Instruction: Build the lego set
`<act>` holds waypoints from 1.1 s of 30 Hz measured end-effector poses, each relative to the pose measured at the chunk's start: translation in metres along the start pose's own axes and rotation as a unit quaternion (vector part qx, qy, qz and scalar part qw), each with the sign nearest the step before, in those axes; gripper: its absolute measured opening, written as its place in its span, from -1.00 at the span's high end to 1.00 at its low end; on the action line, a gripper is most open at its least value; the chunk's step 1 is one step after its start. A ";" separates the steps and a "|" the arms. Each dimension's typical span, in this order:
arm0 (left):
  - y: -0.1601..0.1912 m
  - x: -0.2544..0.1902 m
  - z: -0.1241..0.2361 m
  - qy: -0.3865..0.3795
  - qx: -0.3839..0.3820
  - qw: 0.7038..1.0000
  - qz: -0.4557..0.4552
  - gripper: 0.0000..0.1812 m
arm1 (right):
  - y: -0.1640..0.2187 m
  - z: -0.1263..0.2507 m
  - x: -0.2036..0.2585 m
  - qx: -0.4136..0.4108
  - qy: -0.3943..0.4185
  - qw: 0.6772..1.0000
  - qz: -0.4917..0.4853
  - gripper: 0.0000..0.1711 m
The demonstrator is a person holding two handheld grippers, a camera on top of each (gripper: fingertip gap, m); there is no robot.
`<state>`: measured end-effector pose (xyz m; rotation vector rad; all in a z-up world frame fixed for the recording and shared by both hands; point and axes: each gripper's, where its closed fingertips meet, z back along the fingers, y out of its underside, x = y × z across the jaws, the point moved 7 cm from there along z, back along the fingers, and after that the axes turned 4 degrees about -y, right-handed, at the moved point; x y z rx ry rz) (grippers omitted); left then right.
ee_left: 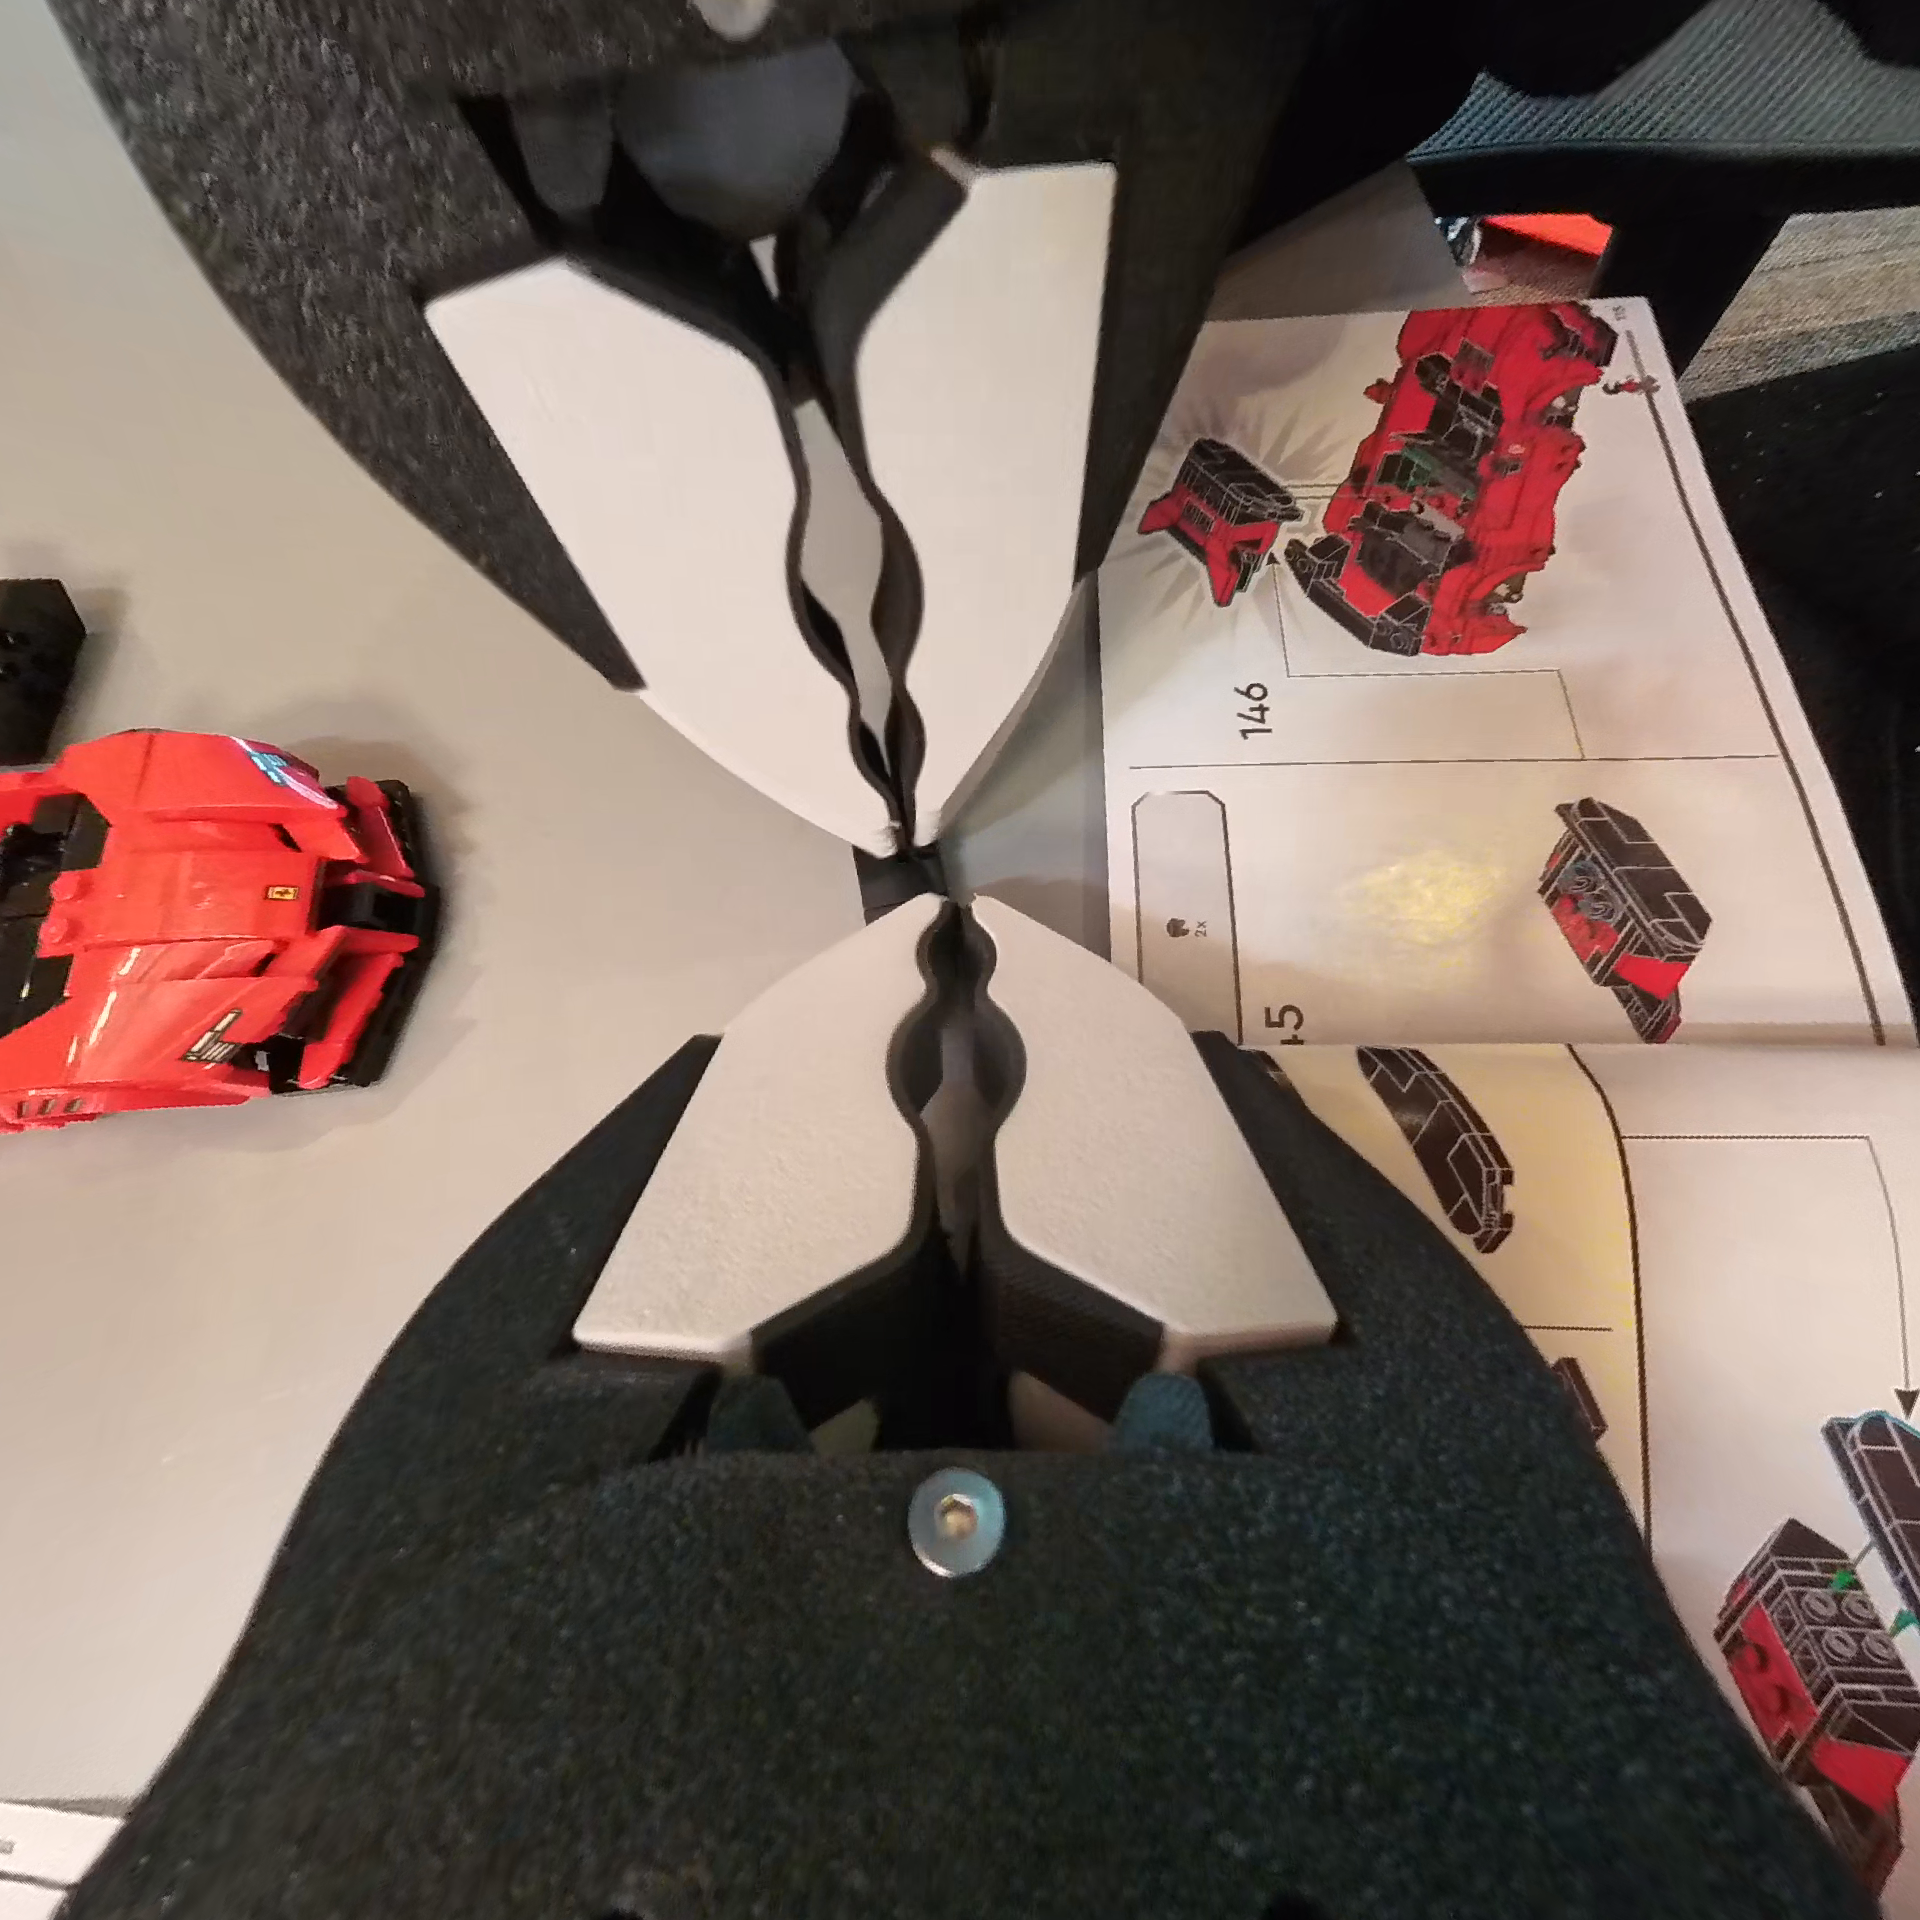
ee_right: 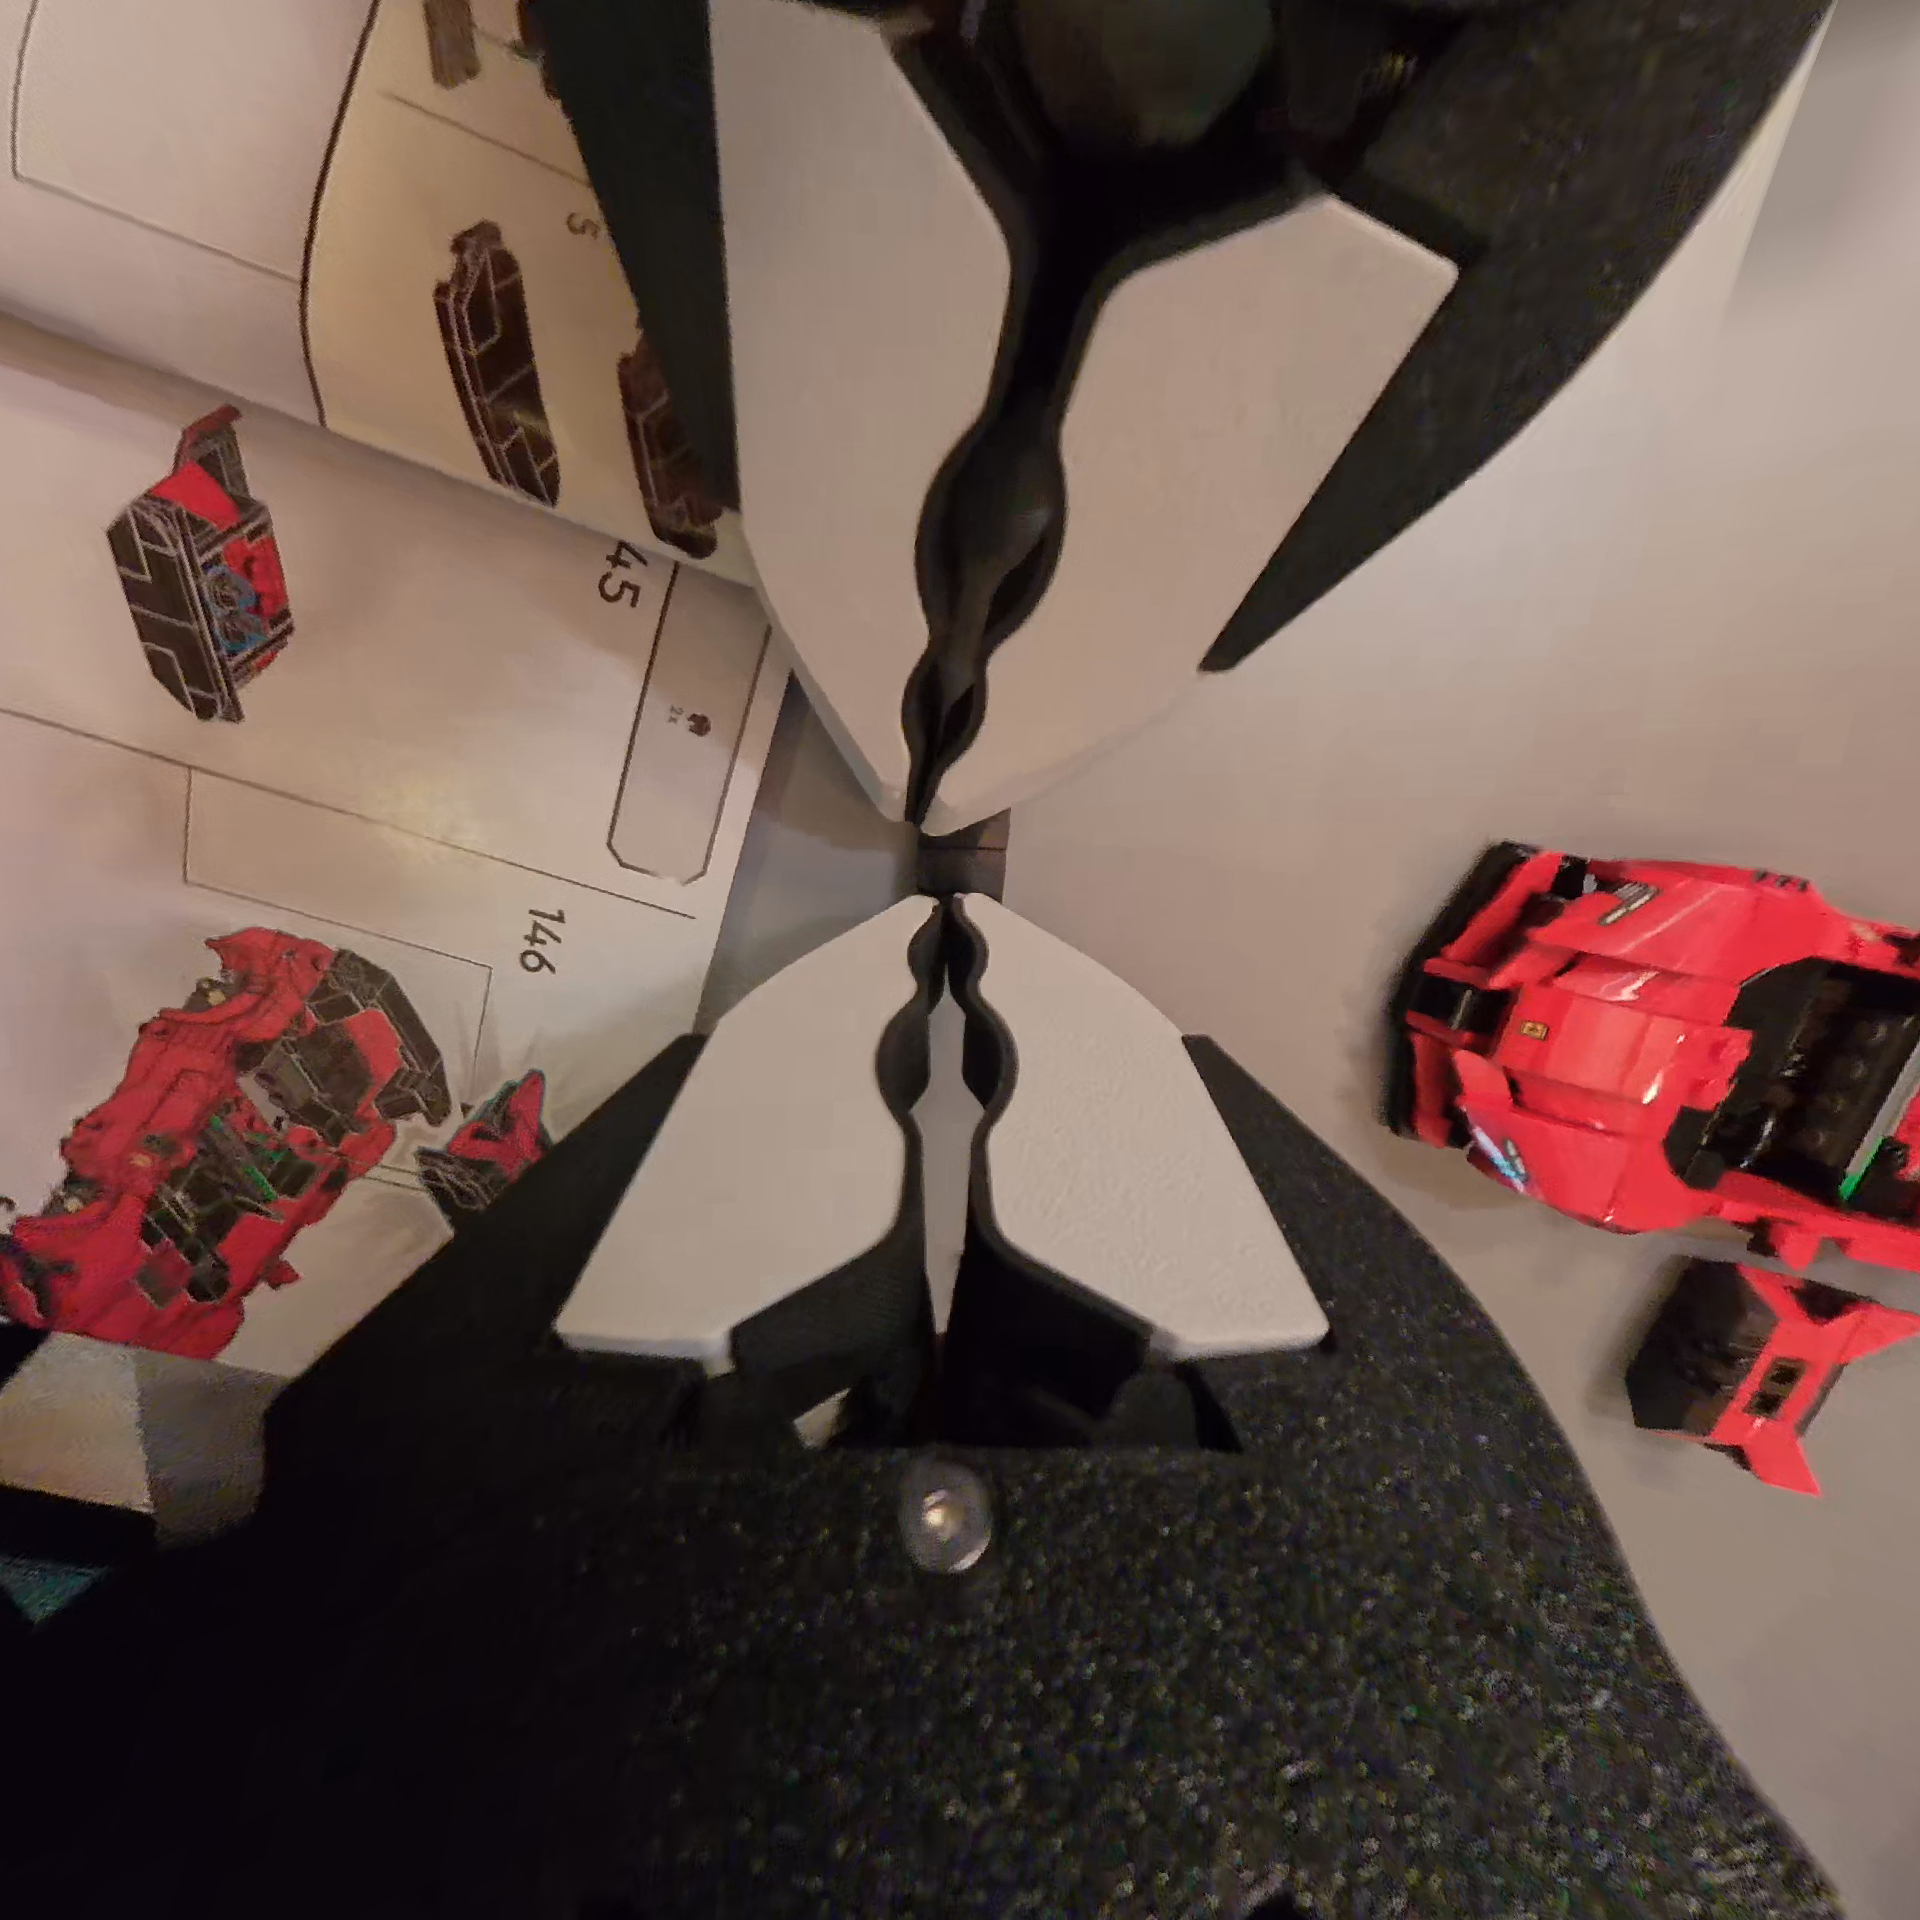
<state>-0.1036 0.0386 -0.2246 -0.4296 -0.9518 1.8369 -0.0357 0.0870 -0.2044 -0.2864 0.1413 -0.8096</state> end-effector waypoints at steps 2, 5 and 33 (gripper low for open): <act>0.000 -0.001 0.000 0.001 -0.001 1.000 -0.004 1.00 | 0.000 0.000 -0.002 0.000 -0.010 1.000 0.023 1.00; 0.000 -0.001 0.000 0.003 -0.001 1.000 -0.003 1.00 | 0.000 0.000 -0.004 -0.004 -0.022 0.999 0.038 1.00; 0.002 0.007 -0.004 -0.009 0.020 0.999 0.027 0.81 | 0.002 -0.001 -0.002 -0.047 0.001 0.984 0.170 0.99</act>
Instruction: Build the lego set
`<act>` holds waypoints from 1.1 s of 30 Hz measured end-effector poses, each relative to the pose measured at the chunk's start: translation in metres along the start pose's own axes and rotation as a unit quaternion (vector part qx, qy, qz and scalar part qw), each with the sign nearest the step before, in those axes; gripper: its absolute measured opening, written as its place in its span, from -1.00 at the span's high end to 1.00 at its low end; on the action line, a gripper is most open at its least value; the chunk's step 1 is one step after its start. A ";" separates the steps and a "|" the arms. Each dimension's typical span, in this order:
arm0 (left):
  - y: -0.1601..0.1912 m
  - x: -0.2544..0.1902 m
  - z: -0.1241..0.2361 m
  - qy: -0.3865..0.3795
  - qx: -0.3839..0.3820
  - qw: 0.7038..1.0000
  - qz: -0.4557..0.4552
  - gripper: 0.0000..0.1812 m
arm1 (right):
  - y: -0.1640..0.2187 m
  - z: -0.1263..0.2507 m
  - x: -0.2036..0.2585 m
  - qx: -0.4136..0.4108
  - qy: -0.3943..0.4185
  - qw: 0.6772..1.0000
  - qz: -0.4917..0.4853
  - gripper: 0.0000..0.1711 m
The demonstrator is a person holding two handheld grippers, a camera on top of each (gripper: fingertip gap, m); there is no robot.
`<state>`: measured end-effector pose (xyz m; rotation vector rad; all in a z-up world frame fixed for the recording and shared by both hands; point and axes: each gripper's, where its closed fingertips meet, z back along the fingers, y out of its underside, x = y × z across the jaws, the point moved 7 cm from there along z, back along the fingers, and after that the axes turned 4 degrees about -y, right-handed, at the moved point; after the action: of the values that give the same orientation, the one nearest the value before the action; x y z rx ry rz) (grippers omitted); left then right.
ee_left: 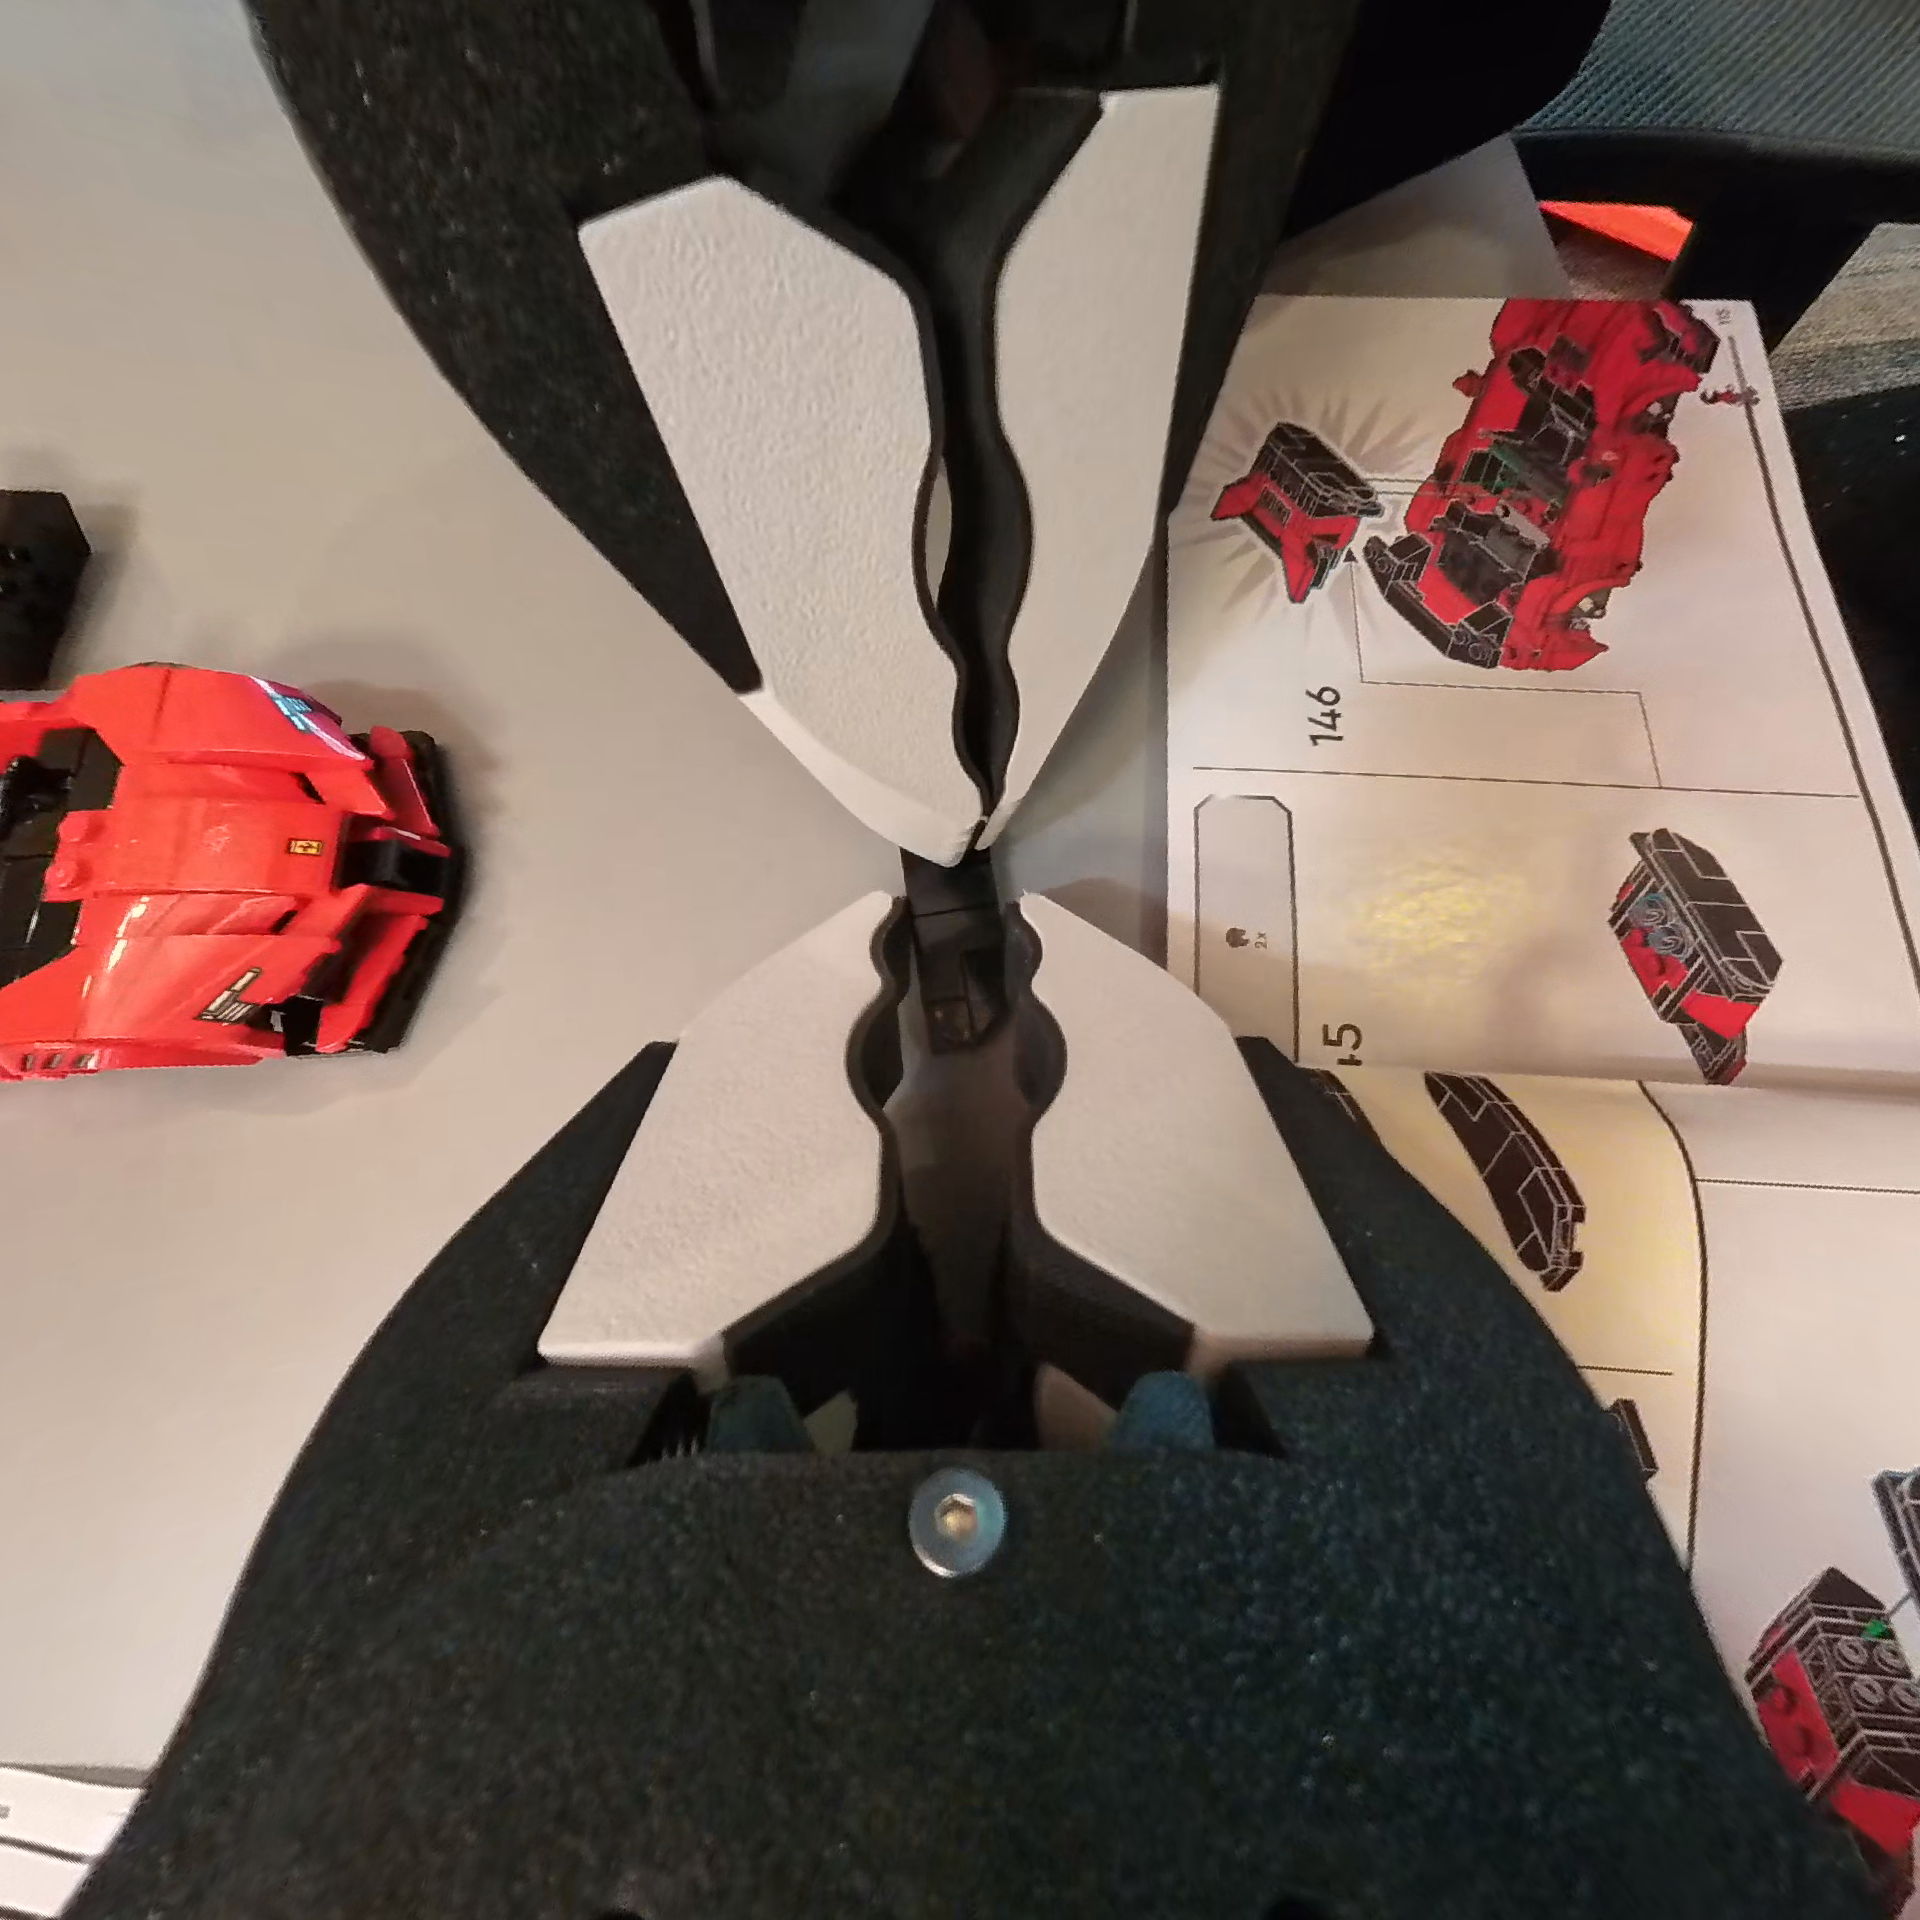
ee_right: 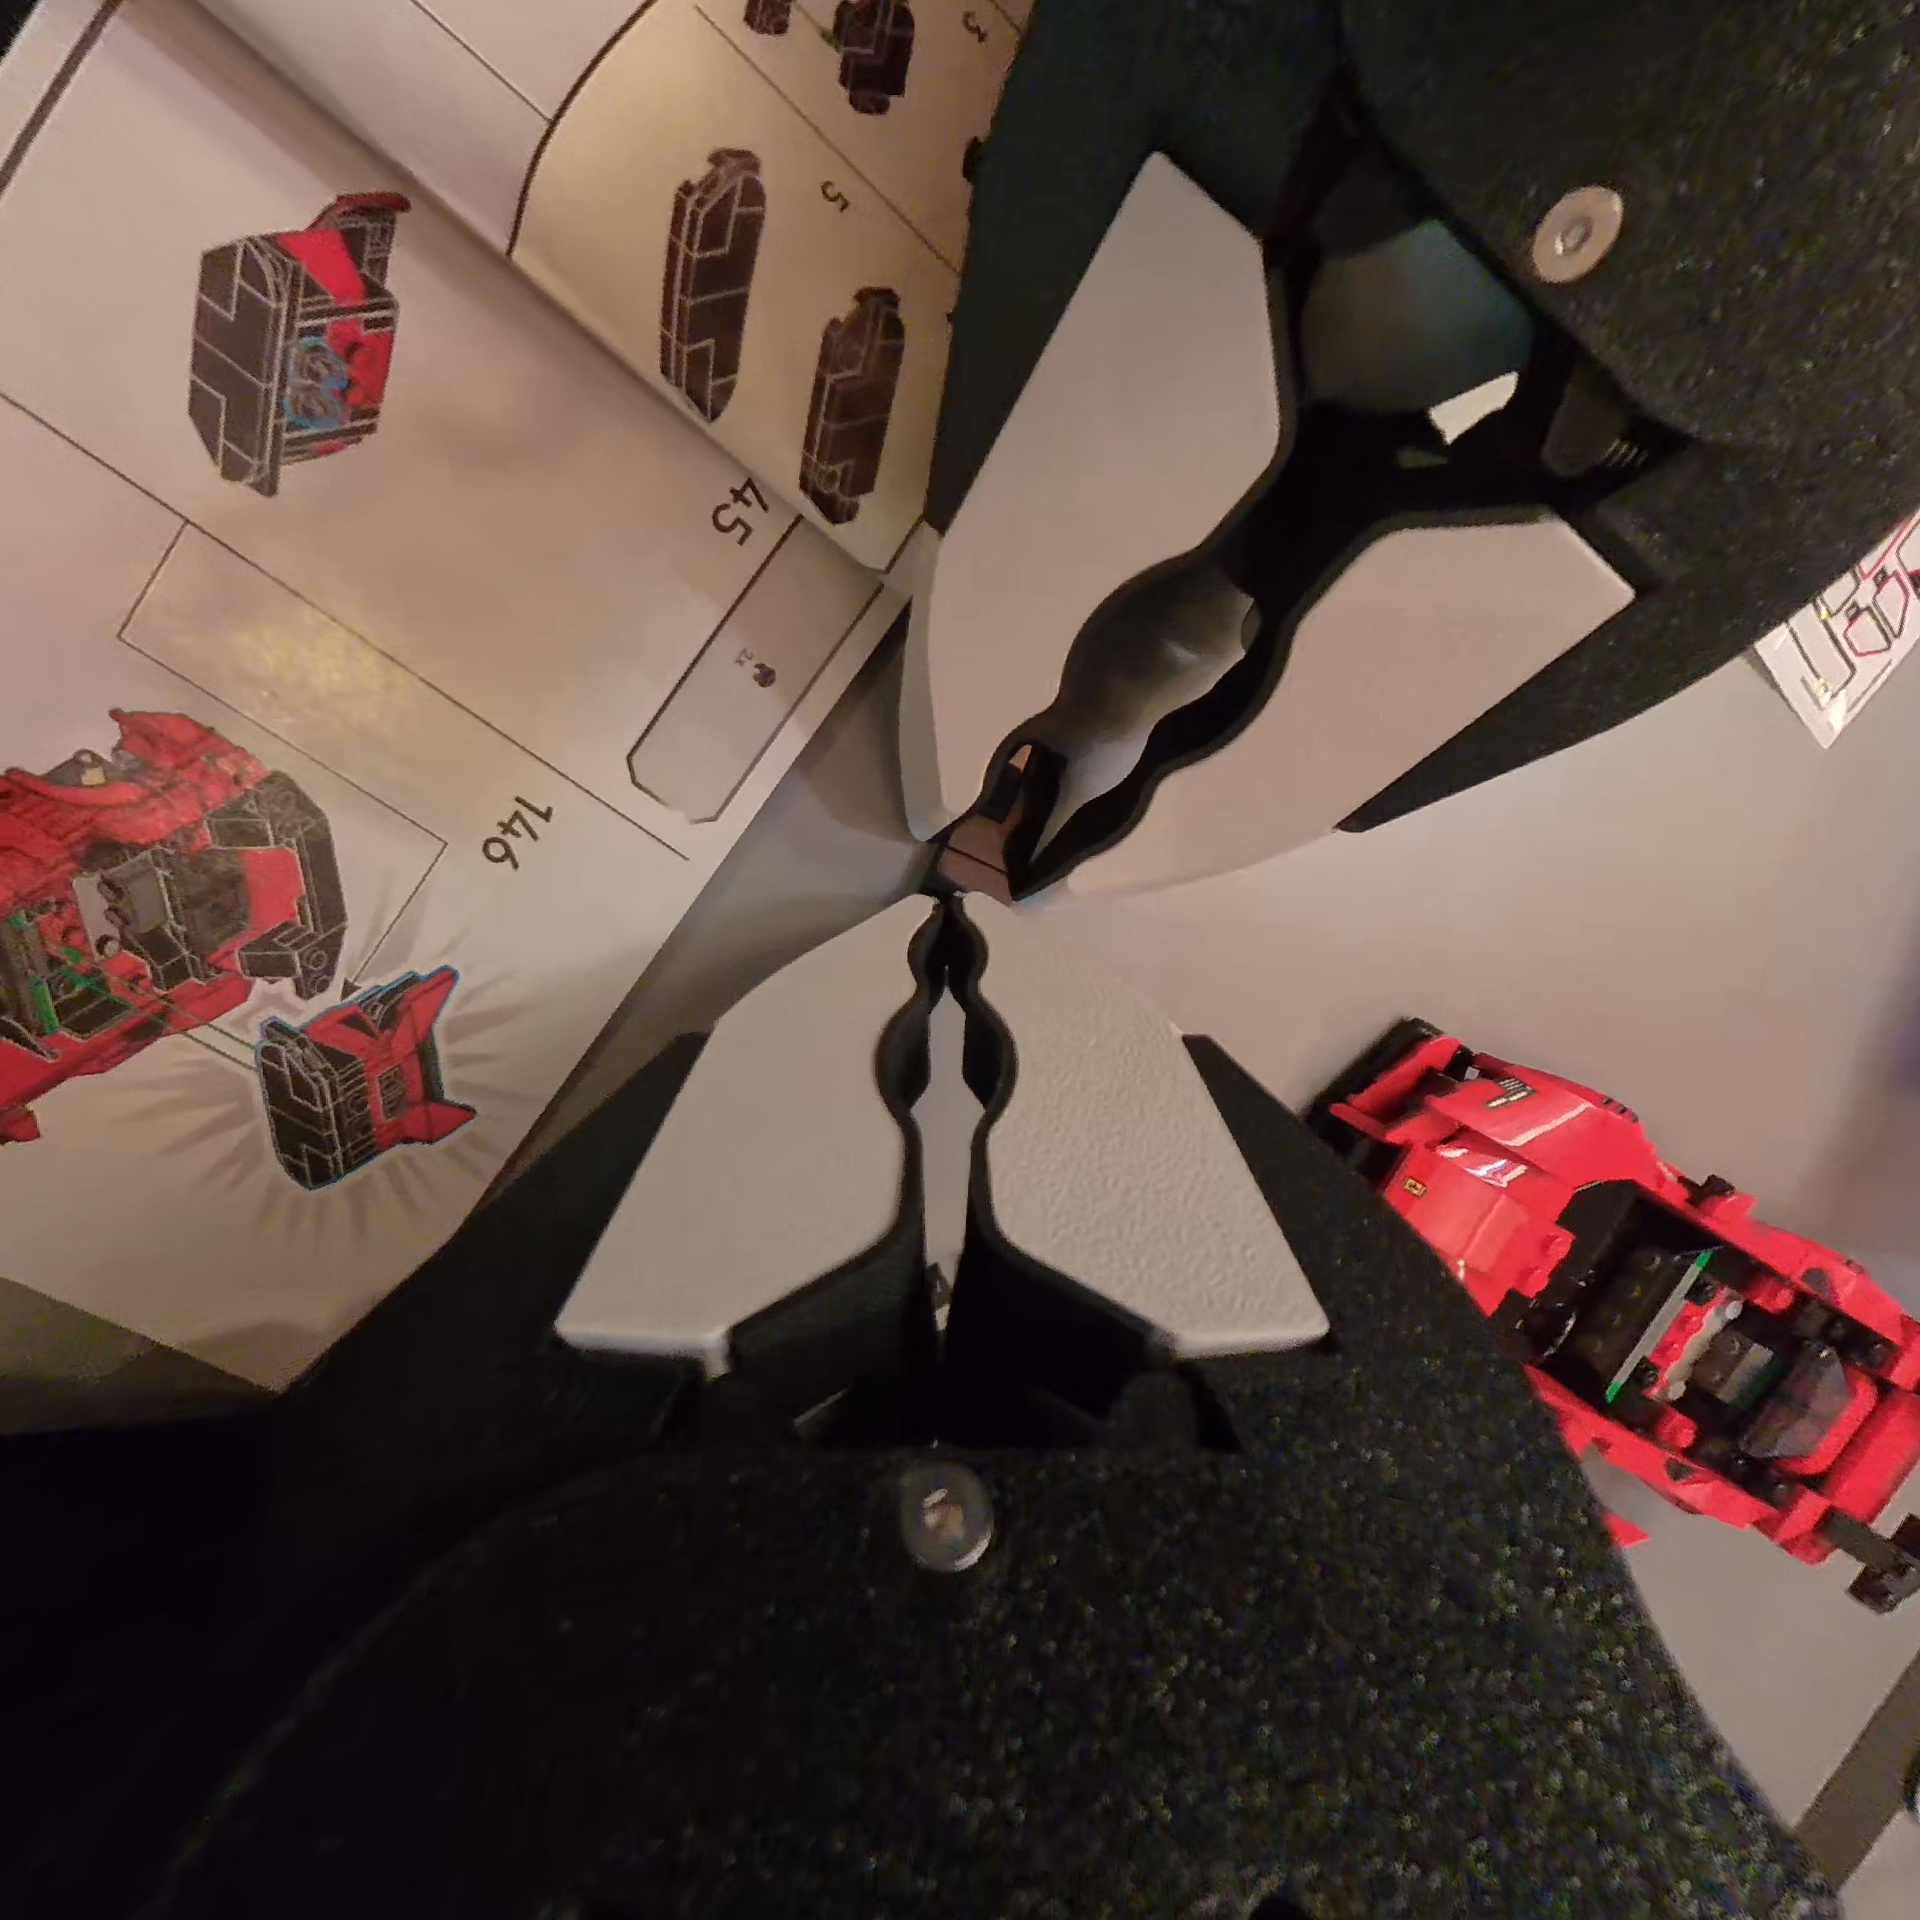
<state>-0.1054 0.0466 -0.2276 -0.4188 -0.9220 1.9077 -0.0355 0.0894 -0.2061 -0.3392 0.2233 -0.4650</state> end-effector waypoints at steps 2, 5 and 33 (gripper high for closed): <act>0.000 0.000 0.000 0.003 0.000 1.000 0.000 0.81 | 0.000 0.000 0.000 0.002 -0.005 1.000 0.017 0.99; 0.000 0.001 0.000 0.007 0.000 1.000 -0.001 0.81 | -0.002 0.000 -0.002 0.012 -0.012 0.999 0.048 0.99; 0.000 0.001 0.000 0.015 0.001 1.000 0.006 0.81 | 0.002 -0.001 0.000 -0.020 -0.039 0.988 -0.148 1.00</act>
<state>-0.1059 0.0474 -0.2278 -0.4516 -0.8997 1.9070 -0.0350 0.0905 -0.2079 -0.4319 0.1049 -0.7391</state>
